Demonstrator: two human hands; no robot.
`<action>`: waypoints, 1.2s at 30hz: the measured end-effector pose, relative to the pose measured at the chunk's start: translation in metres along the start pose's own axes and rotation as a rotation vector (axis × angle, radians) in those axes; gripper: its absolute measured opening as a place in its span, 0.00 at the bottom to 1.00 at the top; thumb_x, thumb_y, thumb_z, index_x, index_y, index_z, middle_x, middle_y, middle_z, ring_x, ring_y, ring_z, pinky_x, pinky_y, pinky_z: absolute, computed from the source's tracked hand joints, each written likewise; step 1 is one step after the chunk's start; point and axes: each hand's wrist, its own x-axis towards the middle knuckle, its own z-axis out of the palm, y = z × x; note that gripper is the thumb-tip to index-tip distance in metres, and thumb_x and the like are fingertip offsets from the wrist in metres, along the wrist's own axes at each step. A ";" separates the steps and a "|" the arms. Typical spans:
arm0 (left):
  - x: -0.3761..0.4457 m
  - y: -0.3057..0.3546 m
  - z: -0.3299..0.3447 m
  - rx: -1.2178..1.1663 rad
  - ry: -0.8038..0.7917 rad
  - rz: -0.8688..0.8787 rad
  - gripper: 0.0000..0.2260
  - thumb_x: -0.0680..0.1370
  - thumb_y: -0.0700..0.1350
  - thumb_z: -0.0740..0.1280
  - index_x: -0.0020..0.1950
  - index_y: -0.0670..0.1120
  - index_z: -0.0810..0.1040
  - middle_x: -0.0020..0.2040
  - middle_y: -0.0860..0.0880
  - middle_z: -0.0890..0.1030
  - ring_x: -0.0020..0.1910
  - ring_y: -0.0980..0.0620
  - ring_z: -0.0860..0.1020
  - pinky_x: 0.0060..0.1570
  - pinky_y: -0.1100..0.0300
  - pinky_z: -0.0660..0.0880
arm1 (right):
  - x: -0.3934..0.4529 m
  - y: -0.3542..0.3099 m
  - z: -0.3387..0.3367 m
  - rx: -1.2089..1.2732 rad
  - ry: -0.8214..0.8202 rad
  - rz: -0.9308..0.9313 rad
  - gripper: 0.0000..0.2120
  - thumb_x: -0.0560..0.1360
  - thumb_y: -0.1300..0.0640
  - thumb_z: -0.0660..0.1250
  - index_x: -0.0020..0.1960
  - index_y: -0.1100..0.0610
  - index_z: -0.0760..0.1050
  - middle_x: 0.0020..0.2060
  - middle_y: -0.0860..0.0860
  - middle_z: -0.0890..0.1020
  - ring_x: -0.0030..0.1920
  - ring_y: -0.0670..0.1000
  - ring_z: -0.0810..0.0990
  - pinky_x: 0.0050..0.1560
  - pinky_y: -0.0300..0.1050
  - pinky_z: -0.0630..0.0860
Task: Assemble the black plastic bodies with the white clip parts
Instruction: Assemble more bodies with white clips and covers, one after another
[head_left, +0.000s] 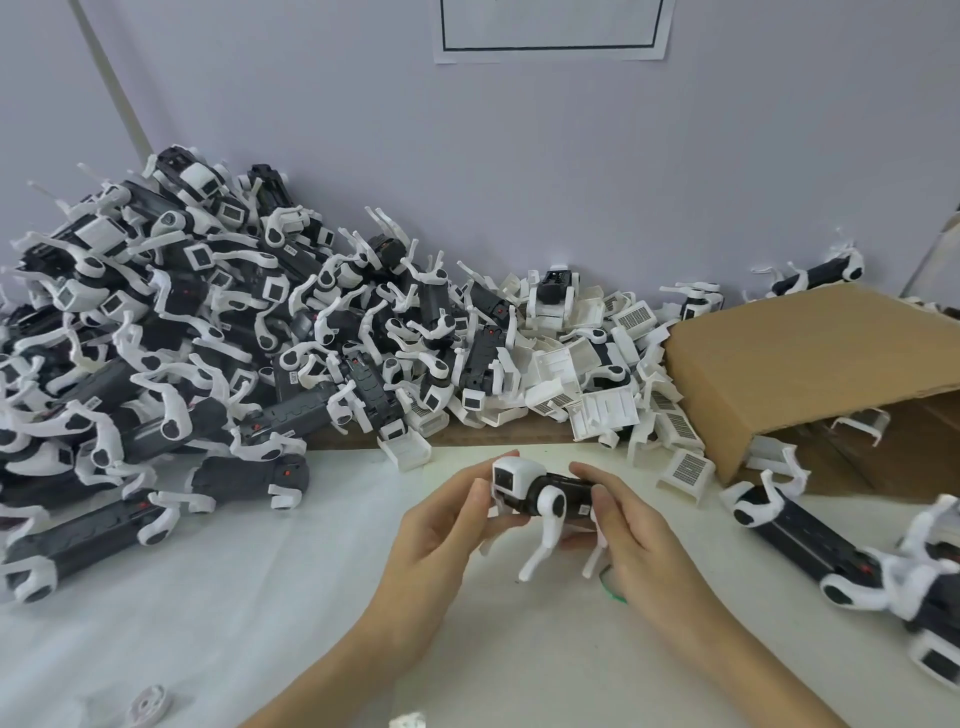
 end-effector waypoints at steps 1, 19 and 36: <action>0.001 0.001 0.000 0.005 0.003 0.005 0.20 0.87 0.57 0.61 0.70 0.47 0.82 0.66 0.44 0.84 0.66 0.44 0.83 0.65 0.55 0.78 | -0.001 -0.001 0.000 0.024 -0.010 0.008 0.16 0.87 0.52 0.54 0.71 0.47 0.75 0.44 0.41 0.86 0.29 0.37 0.77 0.32 0.27 0.69; 0.005 -0.004 -0.012 0.144 0.187 0.032 0.16 0.75 0.56 0.74 0.59 0.51 0.80 0.35 0.57 0.76 0.31 0.57 0.70 0.32 0.68 0.68 | -0.014 -0.024 0.007 -0.034 0.002 -0.213 0.27 0.71 0.31 0.73 0.68 0.32 0.73 0.58 0.36 0.80 0.55 0.47 0.82 0.49 0.42 0.82; 0.010 -0.010 -0.015 0.109 0.263 -0.019 0.15 0.73 0.53 0.77 0.57 0.52 0.81 0.37 0.54 0.79 0.35 0.56 0.74 0.32 0.66 0.72 | 0.120 -0.033 -0.066 -1.014 0.243 -0.378 0.06 0.76 0.57 0.76 0.51 0.52 0.81 0.47 0.45 0.82 0.52 0.52 0.80 0.63 0.46 0.67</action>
